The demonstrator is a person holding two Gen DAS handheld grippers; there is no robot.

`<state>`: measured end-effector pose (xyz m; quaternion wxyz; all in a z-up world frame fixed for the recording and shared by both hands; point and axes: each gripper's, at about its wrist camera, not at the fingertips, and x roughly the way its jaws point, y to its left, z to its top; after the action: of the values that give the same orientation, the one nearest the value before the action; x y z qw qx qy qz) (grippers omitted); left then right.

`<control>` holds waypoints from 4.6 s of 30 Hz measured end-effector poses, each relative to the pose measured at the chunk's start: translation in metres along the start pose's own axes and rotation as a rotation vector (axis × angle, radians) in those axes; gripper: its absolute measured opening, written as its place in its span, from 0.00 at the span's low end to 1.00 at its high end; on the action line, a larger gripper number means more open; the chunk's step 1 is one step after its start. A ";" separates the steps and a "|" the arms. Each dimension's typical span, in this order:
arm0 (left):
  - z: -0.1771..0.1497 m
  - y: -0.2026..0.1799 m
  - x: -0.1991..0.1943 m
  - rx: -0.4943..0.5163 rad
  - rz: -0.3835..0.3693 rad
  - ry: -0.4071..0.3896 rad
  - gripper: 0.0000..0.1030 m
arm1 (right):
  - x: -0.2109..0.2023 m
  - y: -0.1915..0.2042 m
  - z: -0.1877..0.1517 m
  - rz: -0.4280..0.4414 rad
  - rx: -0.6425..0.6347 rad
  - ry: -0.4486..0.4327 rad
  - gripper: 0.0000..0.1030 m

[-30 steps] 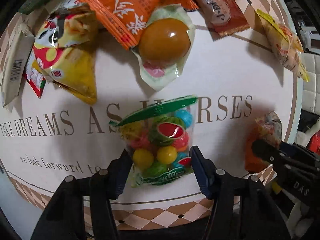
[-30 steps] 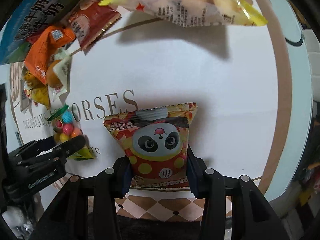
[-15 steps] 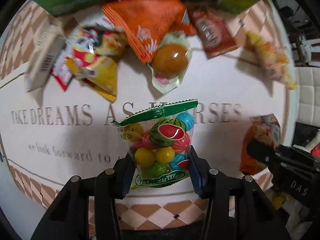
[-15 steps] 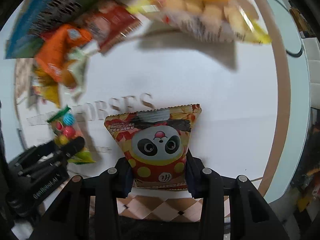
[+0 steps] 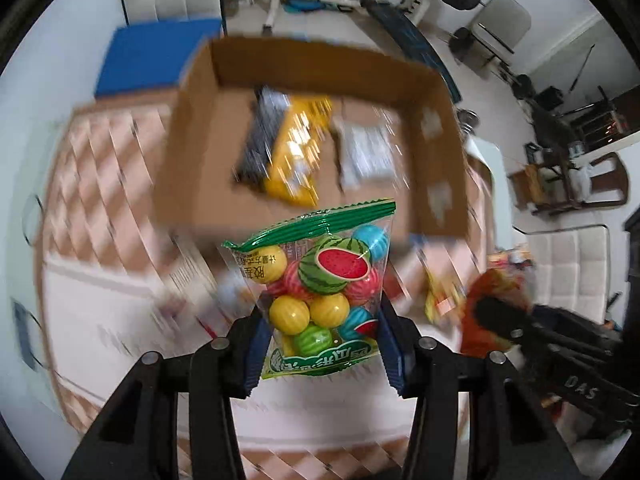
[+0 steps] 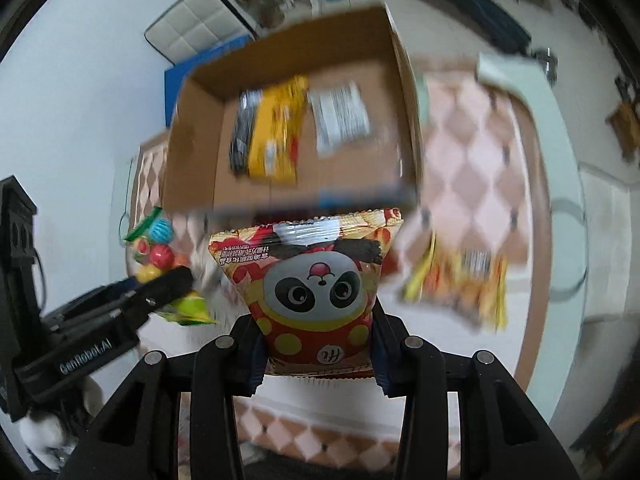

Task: Organize snacks
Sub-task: 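Lower both packets into the box and open both tools, then grasp the Franzzi cookie pack with left tool while right tool grasps yellow panda packet, then carry both held packets over the cardboard box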

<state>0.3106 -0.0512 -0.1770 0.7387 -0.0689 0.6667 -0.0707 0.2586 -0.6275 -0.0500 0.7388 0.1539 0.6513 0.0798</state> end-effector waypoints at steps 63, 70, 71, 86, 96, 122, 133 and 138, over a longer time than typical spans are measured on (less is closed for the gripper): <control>0.088 0.046 0.030 -0.058 0.141 -0.213 0.84 | 0.143 0.041 0.130 -0.239 -0.087 -0.148 0.94; 0.038 0.039 -0.008 0.002 0.137 -0.312 0.84 | 0.102 0.056 0.075 -0.232 -0.087 -0.258 0.94; 0.030 0.041 -0.014 0.005 0.140 -0.325 0.84 | 0.098 0.059 0.068 -0.228 -0.083 -0.264 0.94; -0.077 0.136 0.016 -0.006 0.316 -0.193 0.84 | 0.193 0.071 -0.050 0.014 0.167 -0.018 0.94; -0.082 0.182 0.075 0.074 0.421 -0.065 0.84 | 0.286 0.100 -0.072 0.033 0.243 0.078 0.89; -0.054 0.178 0.168 0.152 0.048 0.234 0.55 | 0.320 0.073 -0.077 0.026 0.204 0.313 0.77; -0.106 0.209 0.162 -0.014 0.093 0.247 0.56 | 0.326 0.074 -0.081 -0.036 0.248 0.255 0.71; -0.112 0.211 0.153 -0.021 0.130 0.230 0.55 | 0.326 0.086 -0.084 -0.057 0.199 0.228 0.56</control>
<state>0.2178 0.1246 -0.3792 0.6597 -0.0246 0.7508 -0.0233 0.2281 -0.4328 -0.3358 0.6430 0.1978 0.7398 0.0109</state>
